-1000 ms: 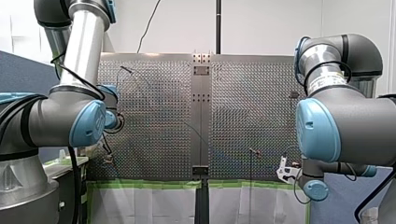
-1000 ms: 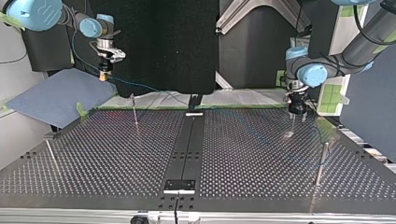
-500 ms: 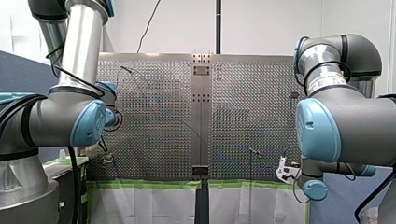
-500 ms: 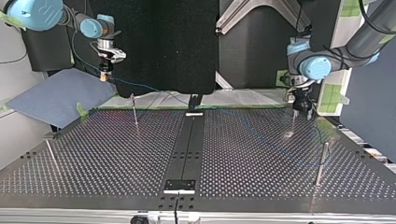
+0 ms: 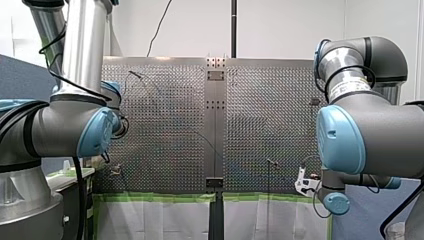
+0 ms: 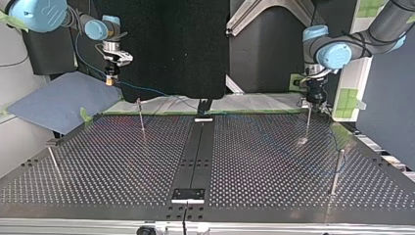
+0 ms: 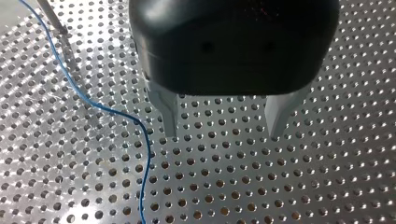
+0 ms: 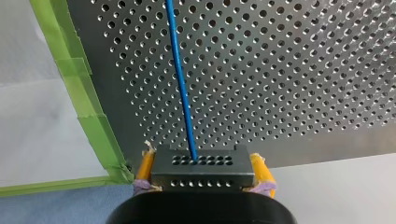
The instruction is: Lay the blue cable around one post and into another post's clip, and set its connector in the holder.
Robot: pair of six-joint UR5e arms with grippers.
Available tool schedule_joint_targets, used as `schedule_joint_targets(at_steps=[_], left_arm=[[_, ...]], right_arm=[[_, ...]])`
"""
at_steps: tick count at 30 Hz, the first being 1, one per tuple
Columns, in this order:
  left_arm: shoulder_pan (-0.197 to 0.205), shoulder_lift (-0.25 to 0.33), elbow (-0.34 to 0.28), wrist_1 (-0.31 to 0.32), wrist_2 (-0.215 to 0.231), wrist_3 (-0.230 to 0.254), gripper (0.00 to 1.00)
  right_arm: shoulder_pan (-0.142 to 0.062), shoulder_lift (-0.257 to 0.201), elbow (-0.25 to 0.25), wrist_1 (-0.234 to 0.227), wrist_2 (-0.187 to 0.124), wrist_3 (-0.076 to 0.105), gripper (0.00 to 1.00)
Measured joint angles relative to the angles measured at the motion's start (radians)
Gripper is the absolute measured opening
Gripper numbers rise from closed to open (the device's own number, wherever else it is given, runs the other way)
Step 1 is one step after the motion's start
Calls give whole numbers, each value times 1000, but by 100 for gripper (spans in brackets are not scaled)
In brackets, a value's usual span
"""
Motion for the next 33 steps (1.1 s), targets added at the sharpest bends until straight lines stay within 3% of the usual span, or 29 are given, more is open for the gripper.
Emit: schedule_joint_targets(at_steps=[15, 24, 33], left_arm=[[20, 123, 94, -121, 18, 69, 93], [41, 205, 177, -204, -25, 122, 93], [49, 298, 269, -297, -33, 183, 93]], right_arm=[[1, 0, -1, 2, -2, 2, 0], [1, 0, -4, 2, -4, 5, 0], [1, 0, -12, 12, -5, 5, 0]])
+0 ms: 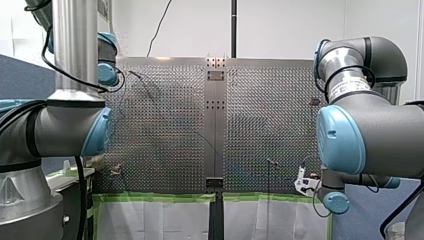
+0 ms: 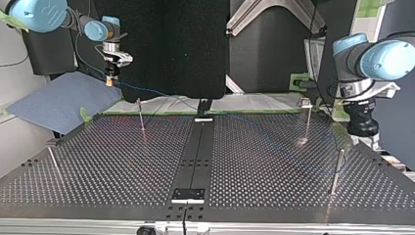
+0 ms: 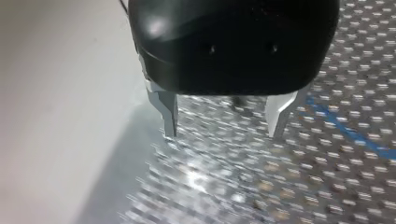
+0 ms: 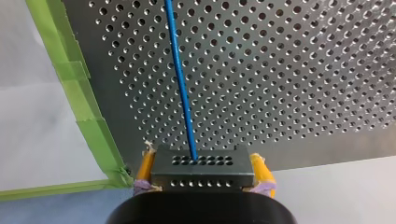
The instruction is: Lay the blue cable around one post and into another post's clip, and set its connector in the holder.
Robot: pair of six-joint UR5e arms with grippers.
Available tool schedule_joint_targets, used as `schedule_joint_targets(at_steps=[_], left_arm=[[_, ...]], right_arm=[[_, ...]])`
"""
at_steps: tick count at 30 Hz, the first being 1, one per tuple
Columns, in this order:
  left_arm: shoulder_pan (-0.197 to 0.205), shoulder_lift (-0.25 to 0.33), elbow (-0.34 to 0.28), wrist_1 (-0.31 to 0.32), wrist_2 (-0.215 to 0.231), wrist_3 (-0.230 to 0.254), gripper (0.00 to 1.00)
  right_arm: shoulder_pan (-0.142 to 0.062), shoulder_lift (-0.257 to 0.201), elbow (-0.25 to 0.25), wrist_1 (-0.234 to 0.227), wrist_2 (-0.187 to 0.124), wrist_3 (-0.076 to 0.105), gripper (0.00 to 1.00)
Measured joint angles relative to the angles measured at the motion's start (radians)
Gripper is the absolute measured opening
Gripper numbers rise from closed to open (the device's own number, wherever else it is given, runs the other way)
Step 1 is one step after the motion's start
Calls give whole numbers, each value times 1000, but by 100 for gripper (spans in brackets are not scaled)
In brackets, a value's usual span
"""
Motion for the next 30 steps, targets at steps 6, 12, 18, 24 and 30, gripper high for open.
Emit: schedule_joint_targets(at_steps=[6, 12, 18, 24, 30], left_arm=[[5, 52, 52, -51, -22, 50, 93], [10, 105, 105, -105, -31, 103, 93], [13, 159, 159, -159, 0, 158, 93], [-2, 214, 214, -214, 42, 206, 93], [-12, 265, 262, -265, 46, 216, 93]], right_arm=[[0, 0, -1, 2, 0, 0, 0], [0, 0, -2, 2, 0, 0, 0], [0, 0, -2, 2, 0, 0, 0], [0, 1, -1, 3, -2, 0, 0], [0, 1, -1, 5, -7, 0, 0]])
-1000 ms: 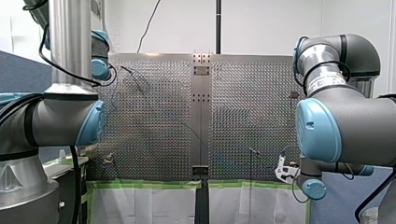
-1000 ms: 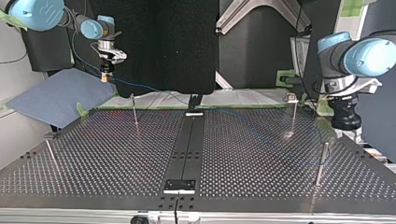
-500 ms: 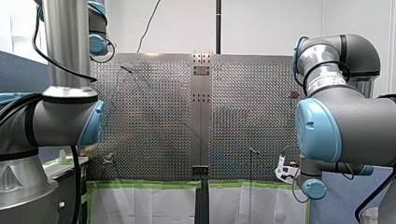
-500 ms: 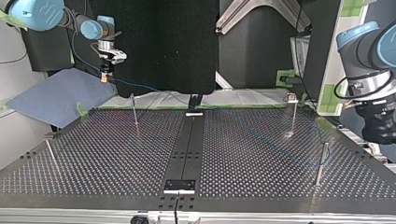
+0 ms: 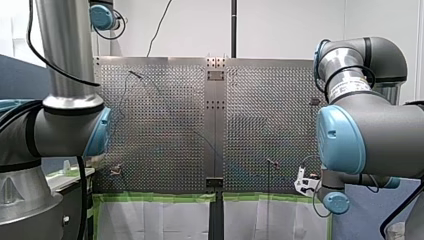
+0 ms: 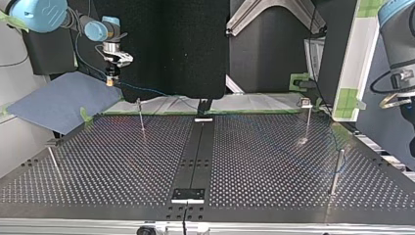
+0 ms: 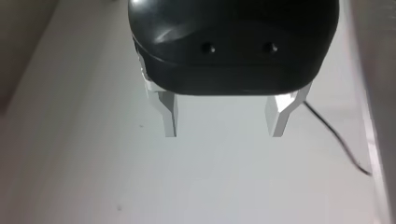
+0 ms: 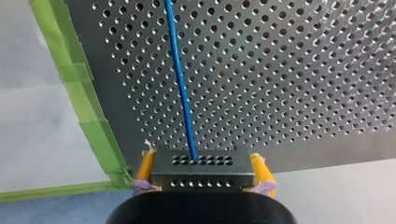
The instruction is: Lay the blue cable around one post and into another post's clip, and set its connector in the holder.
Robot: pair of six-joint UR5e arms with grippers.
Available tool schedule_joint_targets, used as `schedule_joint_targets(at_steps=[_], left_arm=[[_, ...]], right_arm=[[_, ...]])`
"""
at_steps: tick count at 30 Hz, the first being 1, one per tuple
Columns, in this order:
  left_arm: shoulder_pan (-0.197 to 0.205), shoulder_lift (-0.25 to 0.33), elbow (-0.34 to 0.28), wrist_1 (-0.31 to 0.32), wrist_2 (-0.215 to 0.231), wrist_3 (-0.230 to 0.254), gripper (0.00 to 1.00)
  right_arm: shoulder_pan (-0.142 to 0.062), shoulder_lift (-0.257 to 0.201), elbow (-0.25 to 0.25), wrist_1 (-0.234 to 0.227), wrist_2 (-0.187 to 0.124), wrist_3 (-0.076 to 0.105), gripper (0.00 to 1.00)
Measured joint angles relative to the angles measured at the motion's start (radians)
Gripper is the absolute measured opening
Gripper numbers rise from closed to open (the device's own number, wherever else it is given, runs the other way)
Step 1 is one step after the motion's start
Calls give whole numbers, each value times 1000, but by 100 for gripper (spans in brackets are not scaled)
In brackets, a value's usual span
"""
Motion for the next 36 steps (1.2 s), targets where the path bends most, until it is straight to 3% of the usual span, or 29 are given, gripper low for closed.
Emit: schedule_joint_targets(at_steps=[4, 9, 22, 26, 36], left_arm=[[-21, 18, -6, -32, -18, 7, 93], [-49, 0, -42, -74, -31, 31, 93], [-78, -33, -91, -179, -24, 52, 93], [-81, -49, -84, -216, -12, 56, 93], [-87, -83, -3, -311, -12, 70, 93]], right_arm=[[0, 0, 0, 1, 0, 0, 0], [0, 1, 0, 2, -1, 0, 0], [1, 2, 0, 2, -1, 0, 0], [1, 2, 0, 2, -1, 0, 0], [3, 2, 0, 3, -1, 0, 0]])
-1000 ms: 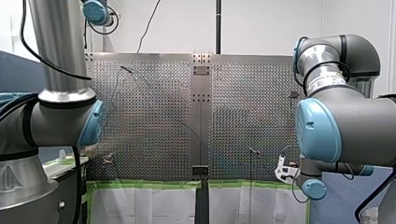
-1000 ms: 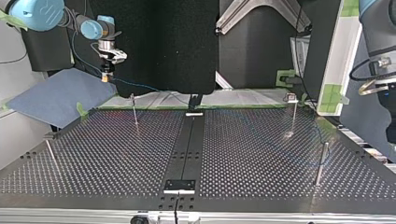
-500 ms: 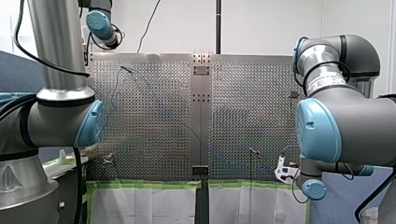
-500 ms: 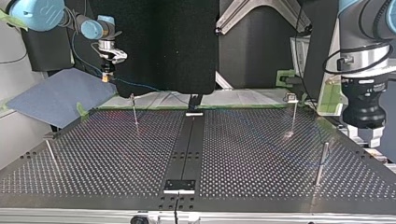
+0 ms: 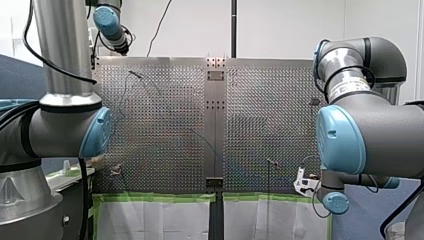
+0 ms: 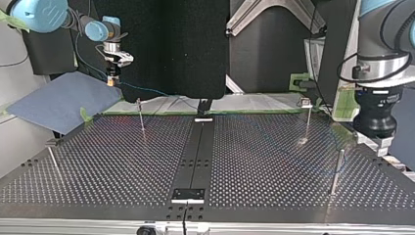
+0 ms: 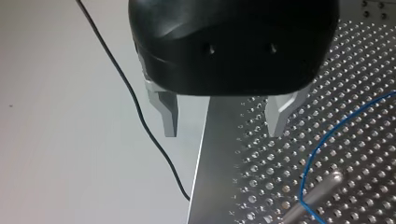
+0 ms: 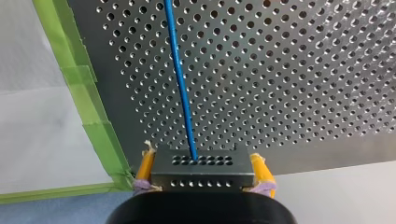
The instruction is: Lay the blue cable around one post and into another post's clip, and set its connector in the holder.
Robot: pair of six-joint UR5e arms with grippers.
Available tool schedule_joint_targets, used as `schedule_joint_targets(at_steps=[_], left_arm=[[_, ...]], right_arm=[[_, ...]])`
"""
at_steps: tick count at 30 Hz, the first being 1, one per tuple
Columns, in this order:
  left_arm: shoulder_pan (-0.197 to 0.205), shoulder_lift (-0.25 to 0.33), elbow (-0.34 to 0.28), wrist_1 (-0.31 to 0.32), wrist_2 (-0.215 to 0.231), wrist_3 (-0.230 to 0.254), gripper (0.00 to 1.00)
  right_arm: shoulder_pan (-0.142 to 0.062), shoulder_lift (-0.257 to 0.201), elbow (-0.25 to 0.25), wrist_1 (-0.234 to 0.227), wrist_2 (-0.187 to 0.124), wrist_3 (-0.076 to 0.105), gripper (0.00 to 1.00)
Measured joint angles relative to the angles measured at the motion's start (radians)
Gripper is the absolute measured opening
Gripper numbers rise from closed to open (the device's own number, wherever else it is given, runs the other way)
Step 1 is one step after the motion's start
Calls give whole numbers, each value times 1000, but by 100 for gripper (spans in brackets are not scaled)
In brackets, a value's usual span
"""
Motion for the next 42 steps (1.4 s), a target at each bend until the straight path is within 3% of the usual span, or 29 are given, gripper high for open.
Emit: schedule_joint_targets(at_steps=[9, 24, 42], left_arm=[[-13, -10, 64, -90, -1, 9, 93], [-44, -16, 67, -222, 2, 9, 93], [-45, -37, 67, -364, -3, -4, 93]], right_arm=[[2, 0, -1, 0, 0, 0, 0], [3, 0, -1, 4, 0, 0, 0], [5, 0, 0, 8, -4, 0, 0]])
